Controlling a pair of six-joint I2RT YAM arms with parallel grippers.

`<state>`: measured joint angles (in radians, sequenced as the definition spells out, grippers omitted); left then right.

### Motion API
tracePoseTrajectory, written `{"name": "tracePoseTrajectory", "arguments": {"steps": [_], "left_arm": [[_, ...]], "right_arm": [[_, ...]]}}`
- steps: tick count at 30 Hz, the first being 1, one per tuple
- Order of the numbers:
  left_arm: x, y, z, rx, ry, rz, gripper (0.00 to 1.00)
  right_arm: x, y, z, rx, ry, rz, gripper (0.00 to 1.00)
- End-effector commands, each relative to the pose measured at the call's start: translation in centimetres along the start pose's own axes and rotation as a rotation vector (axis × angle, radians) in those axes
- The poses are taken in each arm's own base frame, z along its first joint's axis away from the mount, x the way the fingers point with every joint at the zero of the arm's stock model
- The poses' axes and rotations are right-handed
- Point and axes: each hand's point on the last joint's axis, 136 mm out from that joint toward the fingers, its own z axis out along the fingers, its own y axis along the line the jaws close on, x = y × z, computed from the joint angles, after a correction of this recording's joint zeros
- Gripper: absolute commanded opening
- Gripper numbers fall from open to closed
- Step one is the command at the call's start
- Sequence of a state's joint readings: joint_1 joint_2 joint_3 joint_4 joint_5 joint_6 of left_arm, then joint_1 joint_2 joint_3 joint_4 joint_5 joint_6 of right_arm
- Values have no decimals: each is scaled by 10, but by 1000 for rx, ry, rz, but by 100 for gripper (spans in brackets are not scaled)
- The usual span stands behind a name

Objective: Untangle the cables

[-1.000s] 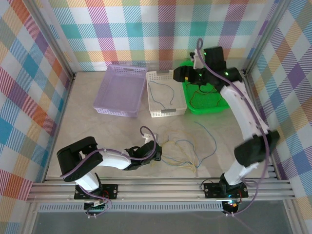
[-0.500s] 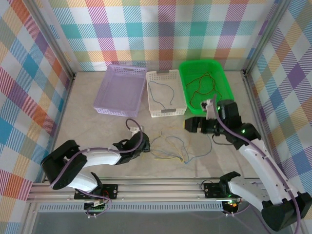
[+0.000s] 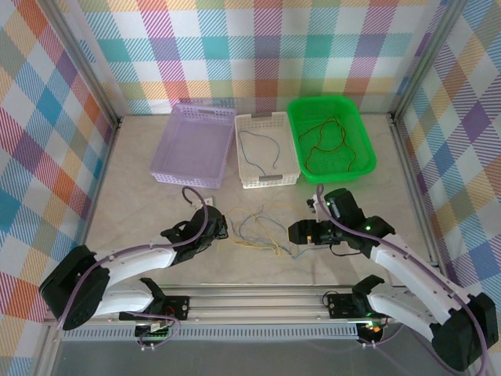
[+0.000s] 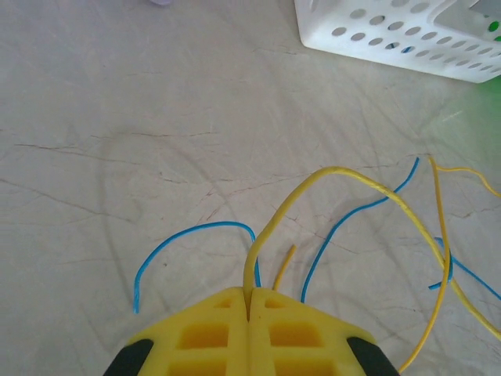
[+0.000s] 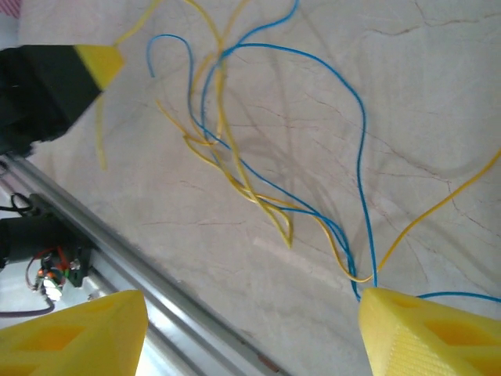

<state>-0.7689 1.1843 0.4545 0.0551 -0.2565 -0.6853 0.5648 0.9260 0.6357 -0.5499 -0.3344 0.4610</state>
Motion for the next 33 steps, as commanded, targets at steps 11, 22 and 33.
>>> {"name": "tracePoseTrajectory", "arguments": {"steps": [11,22,33], "left_arm": [[-3,17,-22,-24,-28,-8,0],[-8,18,-29,-29,-46,-9,0],[-14,27,-37,-55,-66,-13,0]], "right_arm": [[11,-39,46,94,38,17,61],[21,-40,69,93,93,11,50],[8,-34,54,141,60,-28,0]]}}
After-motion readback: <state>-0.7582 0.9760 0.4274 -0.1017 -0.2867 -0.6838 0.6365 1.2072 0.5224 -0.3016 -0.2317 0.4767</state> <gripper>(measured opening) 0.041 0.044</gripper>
